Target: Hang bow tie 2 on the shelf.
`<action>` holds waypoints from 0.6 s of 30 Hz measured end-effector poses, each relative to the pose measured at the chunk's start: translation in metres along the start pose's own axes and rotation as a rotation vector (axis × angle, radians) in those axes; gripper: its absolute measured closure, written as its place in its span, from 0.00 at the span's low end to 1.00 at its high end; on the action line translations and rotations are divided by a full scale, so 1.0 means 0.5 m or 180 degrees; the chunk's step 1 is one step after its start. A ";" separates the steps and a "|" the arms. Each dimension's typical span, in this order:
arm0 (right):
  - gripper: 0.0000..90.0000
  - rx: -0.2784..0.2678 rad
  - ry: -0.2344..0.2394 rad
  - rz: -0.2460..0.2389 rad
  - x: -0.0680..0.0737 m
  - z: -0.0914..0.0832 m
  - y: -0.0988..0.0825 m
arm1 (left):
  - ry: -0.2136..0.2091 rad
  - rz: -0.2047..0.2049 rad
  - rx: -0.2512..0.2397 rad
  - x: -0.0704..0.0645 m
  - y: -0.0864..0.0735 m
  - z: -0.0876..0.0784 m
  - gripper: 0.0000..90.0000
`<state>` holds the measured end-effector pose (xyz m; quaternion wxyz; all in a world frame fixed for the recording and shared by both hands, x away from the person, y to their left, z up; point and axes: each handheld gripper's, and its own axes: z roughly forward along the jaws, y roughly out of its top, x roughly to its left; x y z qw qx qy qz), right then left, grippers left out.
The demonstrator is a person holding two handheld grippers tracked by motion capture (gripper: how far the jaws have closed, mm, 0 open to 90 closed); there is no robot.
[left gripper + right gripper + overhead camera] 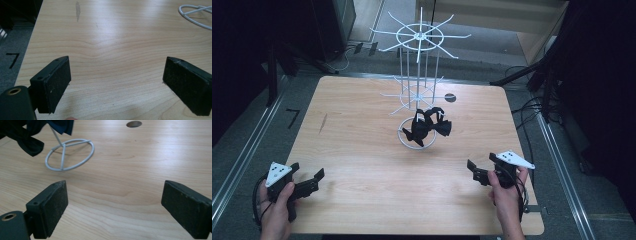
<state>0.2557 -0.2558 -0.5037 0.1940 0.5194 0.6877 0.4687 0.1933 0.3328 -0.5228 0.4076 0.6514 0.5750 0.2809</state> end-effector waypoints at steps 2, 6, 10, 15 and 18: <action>0.08 -0.0001 -0.0013 0.0013 -0.005 -0.002 -0.003 | 0.0003 0.0008 0.0003 -0.001 0.000 0.000 0.09; 0.08 0.0006 -0.0065 0.0048 -0.025 -0.013 -0.015 | 0.0001 -0.0005 0.0000 0.000 0.000 -0.001 0.09; 0.08 0.0001 -0.0098 0.0069 -0.042 -0.024 -0.025 | 0.0007 0.0004 0.0009 -0.001 0.000 0.000 0.09; 0.08 0.0003 -0.0151 0.0124 -0.065 -0.041 -0.040 | 0.0015 -0.0003 -0.0001 0.000 0.000 0.000 0.09; 0.08 0.0009 -0.0170 0.0118 -0.072 -0.047 -0.045 | 0.0009 0.0002 0.0005 -0.001 0.000 0.000 0.09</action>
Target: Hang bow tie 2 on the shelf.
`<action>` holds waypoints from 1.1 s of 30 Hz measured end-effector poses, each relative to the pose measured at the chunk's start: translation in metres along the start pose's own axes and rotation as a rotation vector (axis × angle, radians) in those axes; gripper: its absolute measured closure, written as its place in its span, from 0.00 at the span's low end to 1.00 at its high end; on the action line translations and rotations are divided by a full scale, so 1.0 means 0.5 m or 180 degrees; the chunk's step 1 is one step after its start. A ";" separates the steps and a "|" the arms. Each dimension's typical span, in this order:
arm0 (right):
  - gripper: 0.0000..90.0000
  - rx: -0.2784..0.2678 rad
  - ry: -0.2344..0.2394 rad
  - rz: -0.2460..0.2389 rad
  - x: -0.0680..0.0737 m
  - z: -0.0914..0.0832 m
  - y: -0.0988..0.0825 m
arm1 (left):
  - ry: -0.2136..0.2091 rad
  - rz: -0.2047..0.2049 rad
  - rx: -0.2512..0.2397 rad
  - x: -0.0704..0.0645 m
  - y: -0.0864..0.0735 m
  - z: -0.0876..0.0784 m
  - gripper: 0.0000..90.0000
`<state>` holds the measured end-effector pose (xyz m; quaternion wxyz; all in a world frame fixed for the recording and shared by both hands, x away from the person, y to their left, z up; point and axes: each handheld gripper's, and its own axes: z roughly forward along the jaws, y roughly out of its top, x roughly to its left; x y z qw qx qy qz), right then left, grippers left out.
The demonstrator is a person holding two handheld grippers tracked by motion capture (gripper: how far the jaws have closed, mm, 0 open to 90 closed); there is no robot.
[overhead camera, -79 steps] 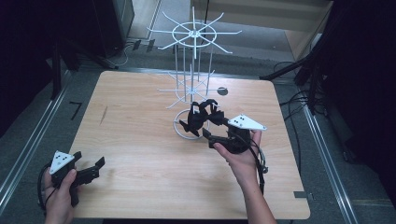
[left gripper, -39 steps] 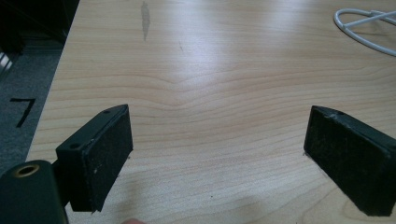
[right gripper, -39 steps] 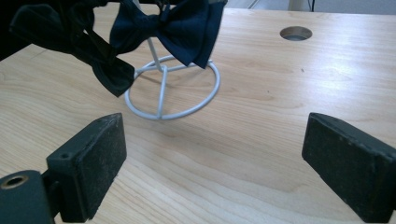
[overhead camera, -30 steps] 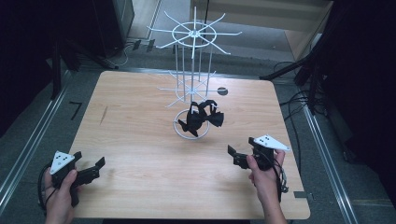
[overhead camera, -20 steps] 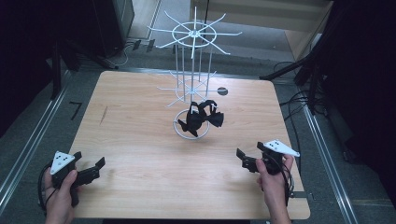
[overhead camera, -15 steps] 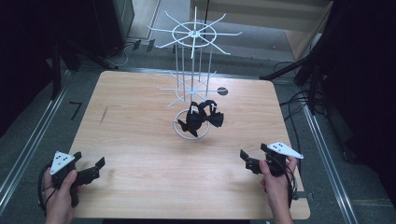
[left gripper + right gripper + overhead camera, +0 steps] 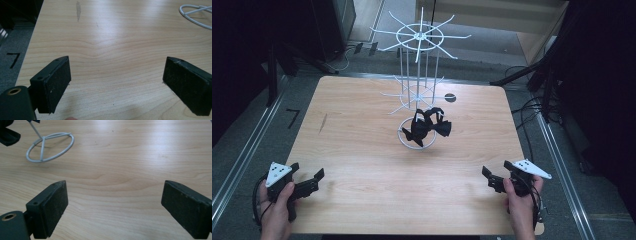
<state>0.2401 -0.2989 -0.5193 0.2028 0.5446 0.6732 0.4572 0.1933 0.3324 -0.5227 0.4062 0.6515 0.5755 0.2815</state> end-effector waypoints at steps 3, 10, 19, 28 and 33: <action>0.08 0.0004 -0.0035 0.0019 -0.013 -0.008 -0.008 | 0.0000 0.0000 0.0001 0.000 0.000 0.000 0.09; 0.08 0.0017 -0.0106 0.0072 -0.038 -0.022 -0.021 | -0.0003 0.0010 0.0022 0.000 0.001 0.000 0.09; 0.08 0.0041 -0.0155 0.0126 -0.063 -0.042 -0.038 | -0.0001 0.0021 0.0009 0.000 0.000 0.000 0.09; 0.08 0.0010 -0.0232 0.0217 -0.098 -0.073 -0.061 | 0.0000 0.0003 0.0012 0.000 0.000 0.000 0.09; 0.08 0.0019 -0.0272 0.0238 -0.111 -0.085 -0.071 | 0.0003 -0.0003 0.0012 0.000 0.000 0.000 0.09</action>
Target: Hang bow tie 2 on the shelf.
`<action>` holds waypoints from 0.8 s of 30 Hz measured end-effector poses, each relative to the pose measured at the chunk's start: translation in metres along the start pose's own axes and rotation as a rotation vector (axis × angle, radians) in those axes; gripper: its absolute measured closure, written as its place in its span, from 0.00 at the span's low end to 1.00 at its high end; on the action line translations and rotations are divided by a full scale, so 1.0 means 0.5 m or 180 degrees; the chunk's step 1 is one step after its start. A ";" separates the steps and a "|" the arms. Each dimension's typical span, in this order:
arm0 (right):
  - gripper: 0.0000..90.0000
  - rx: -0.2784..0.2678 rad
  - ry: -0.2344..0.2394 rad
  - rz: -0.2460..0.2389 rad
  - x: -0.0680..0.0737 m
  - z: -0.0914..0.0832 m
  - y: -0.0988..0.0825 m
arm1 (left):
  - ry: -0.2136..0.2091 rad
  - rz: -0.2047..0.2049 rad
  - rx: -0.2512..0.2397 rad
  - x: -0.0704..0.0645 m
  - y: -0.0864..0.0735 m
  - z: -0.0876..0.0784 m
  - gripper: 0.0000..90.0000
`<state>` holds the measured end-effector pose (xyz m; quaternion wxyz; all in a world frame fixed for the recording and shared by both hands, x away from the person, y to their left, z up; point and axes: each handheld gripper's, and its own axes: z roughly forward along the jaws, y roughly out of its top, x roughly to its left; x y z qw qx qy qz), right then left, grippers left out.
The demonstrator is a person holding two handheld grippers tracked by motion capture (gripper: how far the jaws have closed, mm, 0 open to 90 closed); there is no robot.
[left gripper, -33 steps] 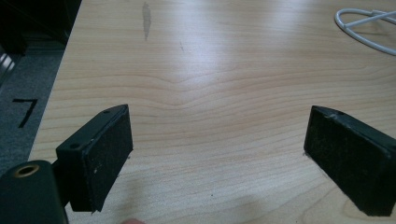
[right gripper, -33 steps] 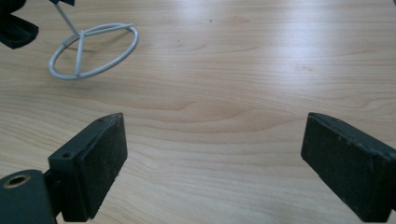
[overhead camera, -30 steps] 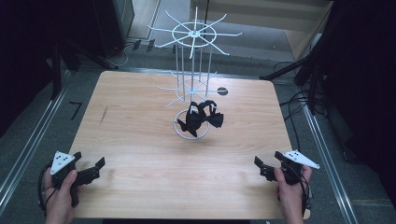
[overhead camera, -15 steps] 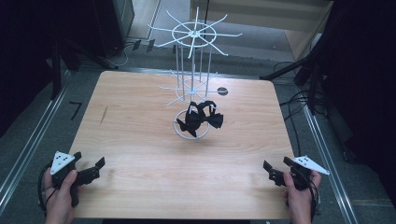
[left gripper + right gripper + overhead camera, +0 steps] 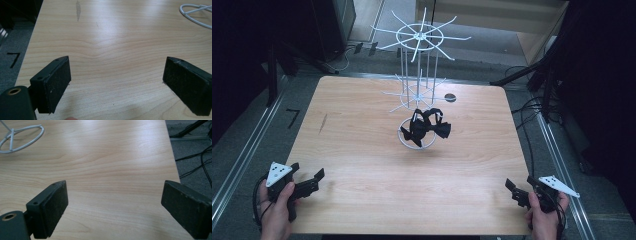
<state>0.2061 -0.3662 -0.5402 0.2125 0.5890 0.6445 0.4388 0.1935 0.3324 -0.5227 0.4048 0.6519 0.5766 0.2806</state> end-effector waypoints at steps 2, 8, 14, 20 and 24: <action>0.08 -0.0003 -0.0010 -0.0004 -0.003 -0.003 -0.002 | -0.0003 -0.0004 -0.0002 0.000 0.000 0.000 0.09; 0.08 0.0017 -0.0052 0.0033 -0.016 -0.014 -0.015 | -0.0002 -0.0008 -0.0011 0.001 0.000 0.000 0.09; 0.08 -0.0010 -0.0140 0.0041 -0.035 -0.031 -0.026 | -0.0005 -0.0020 -0.0003 0.001 0.000 0.000 0.09; 0.12 -0.0081 -0.0195 0.0172 -0.050 -0.043 -0.029 | 0.0002 -0.0023 -0.0008 0.003 0.001 0.001 0.09; 0.12 -0.0078 -0.0246 0.0114 -0.054 -0.046 -0.034 | -0.0004 -0.0040 -0.0010 0.004 0.001 0.001 0.09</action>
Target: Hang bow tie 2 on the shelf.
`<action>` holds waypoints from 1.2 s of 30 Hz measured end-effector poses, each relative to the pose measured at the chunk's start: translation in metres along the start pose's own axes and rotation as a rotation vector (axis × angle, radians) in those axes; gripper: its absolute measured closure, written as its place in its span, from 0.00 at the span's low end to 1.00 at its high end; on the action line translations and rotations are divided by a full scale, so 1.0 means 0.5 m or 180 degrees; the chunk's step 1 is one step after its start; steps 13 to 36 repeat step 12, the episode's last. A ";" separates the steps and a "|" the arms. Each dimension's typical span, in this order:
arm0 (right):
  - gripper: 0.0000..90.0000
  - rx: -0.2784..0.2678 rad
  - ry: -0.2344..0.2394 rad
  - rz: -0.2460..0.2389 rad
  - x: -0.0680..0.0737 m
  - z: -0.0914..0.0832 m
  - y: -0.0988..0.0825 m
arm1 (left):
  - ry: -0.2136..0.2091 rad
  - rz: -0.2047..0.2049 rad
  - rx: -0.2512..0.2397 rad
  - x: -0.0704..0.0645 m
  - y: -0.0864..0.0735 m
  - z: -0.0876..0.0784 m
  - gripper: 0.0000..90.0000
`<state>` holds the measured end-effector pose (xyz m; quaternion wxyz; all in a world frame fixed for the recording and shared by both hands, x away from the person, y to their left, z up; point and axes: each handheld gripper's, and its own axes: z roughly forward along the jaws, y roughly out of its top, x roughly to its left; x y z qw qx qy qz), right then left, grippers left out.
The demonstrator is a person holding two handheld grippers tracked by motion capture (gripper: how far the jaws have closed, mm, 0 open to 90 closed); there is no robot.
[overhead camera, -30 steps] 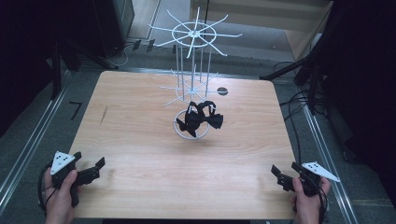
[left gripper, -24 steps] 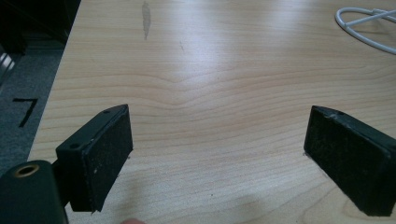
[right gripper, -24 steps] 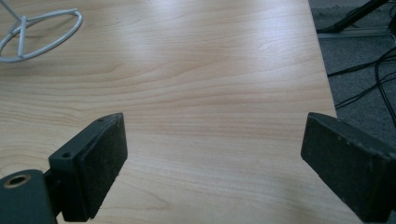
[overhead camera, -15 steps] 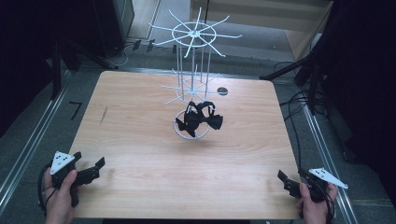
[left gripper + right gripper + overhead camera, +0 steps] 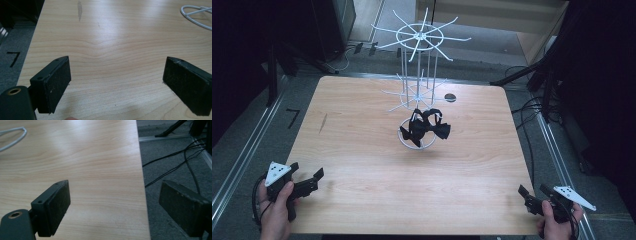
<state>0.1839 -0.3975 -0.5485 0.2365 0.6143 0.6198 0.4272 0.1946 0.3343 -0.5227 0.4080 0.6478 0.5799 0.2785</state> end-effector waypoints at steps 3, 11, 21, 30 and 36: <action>0.12 0.0018 -0.0031 0.0025 -0.004 0.003 -0.005 | -0.0003 0.0018 0.0012 -0.001 0.000 0.001 0.09; 0.13 0.0011 -0.0063 0.0065 -0.007 0.007 -0.006 | 0.0006 0.0000 0.0014 -0.002 0.001 0.002 0.09; 0.13 0.0011 -0.0063 0.0065 -0.007 0.007 -0.006 | 0.0007 0.0004 0.0014 -0.002 0.001 0.002 0.09; 0.13 0.0011 -0.0063 0.0065 -0.007 0.007 -0.006 | 0.0007 0.0004 0.0014 -0.002 0.001 0.002 0.09; 0.13 0.0011 -0.0063 0.0065 -0.007 0.007 -0.006 | 0.0007 0.0004 0.0014 -0.002 0.001 0.002 0.09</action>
